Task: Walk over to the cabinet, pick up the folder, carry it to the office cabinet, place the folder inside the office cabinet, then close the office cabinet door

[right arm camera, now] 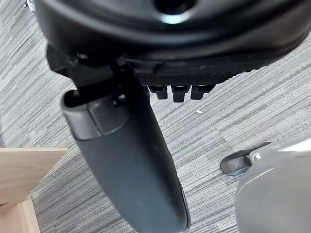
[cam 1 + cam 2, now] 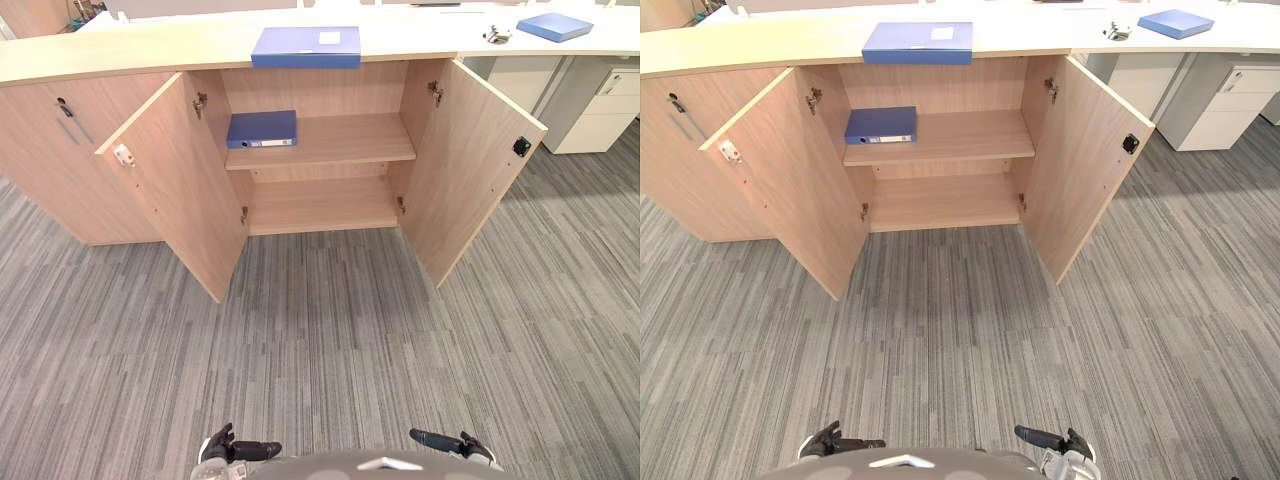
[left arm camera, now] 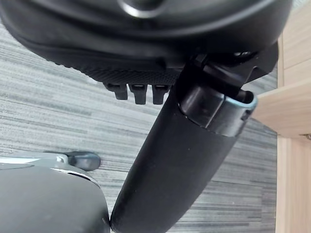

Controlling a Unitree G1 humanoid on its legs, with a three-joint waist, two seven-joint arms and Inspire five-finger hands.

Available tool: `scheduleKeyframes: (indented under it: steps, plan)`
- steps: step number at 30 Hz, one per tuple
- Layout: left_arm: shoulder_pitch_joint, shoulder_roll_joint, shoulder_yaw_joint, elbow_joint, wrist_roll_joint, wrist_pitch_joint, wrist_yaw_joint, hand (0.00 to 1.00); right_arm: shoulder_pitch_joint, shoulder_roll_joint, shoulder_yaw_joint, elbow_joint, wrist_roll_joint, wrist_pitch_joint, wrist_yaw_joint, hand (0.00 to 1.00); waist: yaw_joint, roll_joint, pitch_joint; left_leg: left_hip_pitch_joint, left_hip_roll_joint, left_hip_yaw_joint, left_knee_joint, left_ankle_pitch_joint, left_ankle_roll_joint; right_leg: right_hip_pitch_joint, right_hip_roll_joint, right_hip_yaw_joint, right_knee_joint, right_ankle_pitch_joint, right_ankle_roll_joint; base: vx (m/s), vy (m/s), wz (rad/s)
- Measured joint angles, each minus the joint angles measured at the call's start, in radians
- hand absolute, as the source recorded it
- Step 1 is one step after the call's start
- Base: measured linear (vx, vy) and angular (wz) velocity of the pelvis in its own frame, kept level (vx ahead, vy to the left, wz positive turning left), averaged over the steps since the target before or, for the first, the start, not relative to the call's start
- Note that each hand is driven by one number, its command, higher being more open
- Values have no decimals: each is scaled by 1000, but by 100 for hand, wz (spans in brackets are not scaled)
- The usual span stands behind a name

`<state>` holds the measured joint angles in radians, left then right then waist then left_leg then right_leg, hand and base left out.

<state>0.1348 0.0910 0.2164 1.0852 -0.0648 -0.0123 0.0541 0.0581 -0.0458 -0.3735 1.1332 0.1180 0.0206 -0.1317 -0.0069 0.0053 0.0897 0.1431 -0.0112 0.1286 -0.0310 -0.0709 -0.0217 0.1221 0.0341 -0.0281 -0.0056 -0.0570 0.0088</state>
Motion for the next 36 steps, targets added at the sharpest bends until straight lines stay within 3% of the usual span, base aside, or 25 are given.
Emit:
scheduleKeyframes:
  steps: [23,29,33,35,36]
  plan:
    - [-4,1,-16,-1,37,-1,0,100,-32,13,5,-1,-80,5,1,100,1,7,6,12,0,24,-14,-4,-4,0,1,13,-12,0,1,-17,2,-2]
    - [-29,1,-22,-3,36,-3,1,100,-43,1,41,-6,-82,7,1,100,7,15,25,-52,10,69,81,-63,24,-45,5,54,19,-4,3,-22,21,-21]
    - [-45,8,-36,-12,34,-4,1,100,-55,2,40,-21,-87,14,1,100,8,19,51,-77,15,101,157,-118,40,-119,1,66,177,-83,33,16,47,-25]
    - [-47,12,-44,-15,34,-6,1,100,-61,11,40,-33,-87,12,2,100,12,5,63,-71,15,112,188,-146,47,-198,-13,29,383,-145,74,16,52,-20]
    - [-51,14,-46,-12,35,-6,1,100,-62,15,40,-38,-87,11,2,100,10,3,64,-69,14,112,192,-148,51,-227,-18,11,444,-147,75,50,97,-2]
